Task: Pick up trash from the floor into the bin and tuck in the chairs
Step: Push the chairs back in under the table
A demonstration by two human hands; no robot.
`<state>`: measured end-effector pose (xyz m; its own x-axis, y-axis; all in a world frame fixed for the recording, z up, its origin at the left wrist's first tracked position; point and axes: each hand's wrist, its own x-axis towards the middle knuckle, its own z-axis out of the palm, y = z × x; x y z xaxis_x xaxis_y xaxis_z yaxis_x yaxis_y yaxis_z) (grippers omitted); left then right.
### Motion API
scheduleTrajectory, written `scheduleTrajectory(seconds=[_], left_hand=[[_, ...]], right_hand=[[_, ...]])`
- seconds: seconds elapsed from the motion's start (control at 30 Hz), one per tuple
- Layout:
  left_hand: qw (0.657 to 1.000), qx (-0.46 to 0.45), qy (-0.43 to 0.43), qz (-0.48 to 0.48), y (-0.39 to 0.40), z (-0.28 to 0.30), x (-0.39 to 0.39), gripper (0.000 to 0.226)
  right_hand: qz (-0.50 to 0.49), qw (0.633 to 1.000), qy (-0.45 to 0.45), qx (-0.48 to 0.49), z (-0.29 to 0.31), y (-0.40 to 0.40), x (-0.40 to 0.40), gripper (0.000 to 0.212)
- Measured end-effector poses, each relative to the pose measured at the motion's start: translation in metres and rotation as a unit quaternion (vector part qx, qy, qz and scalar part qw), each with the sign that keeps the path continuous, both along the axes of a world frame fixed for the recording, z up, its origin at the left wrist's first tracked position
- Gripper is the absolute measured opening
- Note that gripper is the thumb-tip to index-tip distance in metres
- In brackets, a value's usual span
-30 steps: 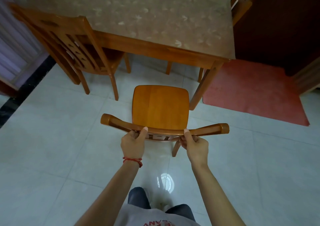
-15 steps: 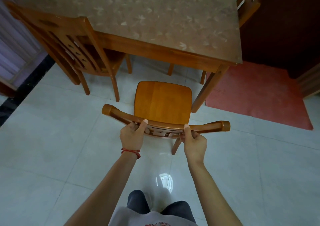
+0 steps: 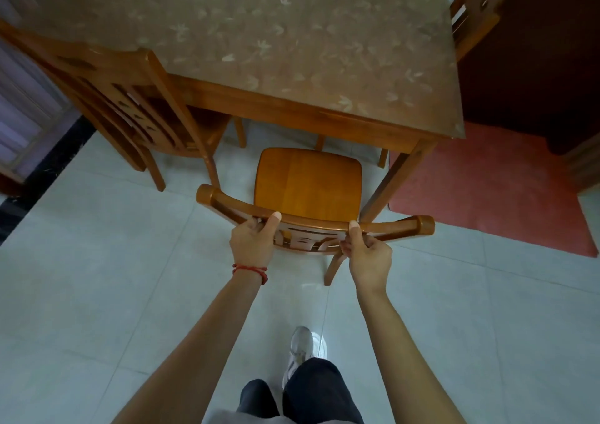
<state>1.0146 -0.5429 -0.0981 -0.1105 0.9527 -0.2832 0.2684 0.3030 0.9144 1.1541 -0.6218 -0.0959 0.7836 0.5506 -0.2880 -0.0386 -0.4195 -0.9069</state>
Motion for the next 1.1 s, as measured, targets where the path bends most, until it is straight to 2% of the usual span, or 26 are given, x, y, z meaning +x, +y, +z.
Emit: scheduleTrajectory(seconds=[0.17, 0.43, 0.63, 0.97, 1.1], left_hand=[[1.000, 0.012, 0.018, -0.002, 0.033, -0.001, 0.020, 0.037], [1.000, -0.006, 0.002, 0.011, 0.088, 0.003, 0.047, 0.027], [1.000, -0.022, 0.007, -0.007, 0.131, 0.001, 0.056, 0.029], [0.999, -0.020, -0.004, -0.032, 0.208, 0.006, 0.084, 0.028], [0.999, -0.021, -0.018, -0.039, 0.245, 0.007, 0.091, 0.036]], right_hand=[[0.004, 1.000, 0.004, 0.003, -0.004, 0.033, 0.021, 0.035], [0.024, 1.000, -0.005, -0.004, 0.002, 0.085, 0.048, 0.044], [0.023, 1.000, 0.002, -0.004, 0.002, 0.123, 0.059, 0.040], [0.000, 1.000, -0.006, -0.018, 0.004, 0.201, 0.084, 0.046], [-0.007, 1.000, -0.013, -0.014, 0.006, 0.234, 0.090, 0.047]])
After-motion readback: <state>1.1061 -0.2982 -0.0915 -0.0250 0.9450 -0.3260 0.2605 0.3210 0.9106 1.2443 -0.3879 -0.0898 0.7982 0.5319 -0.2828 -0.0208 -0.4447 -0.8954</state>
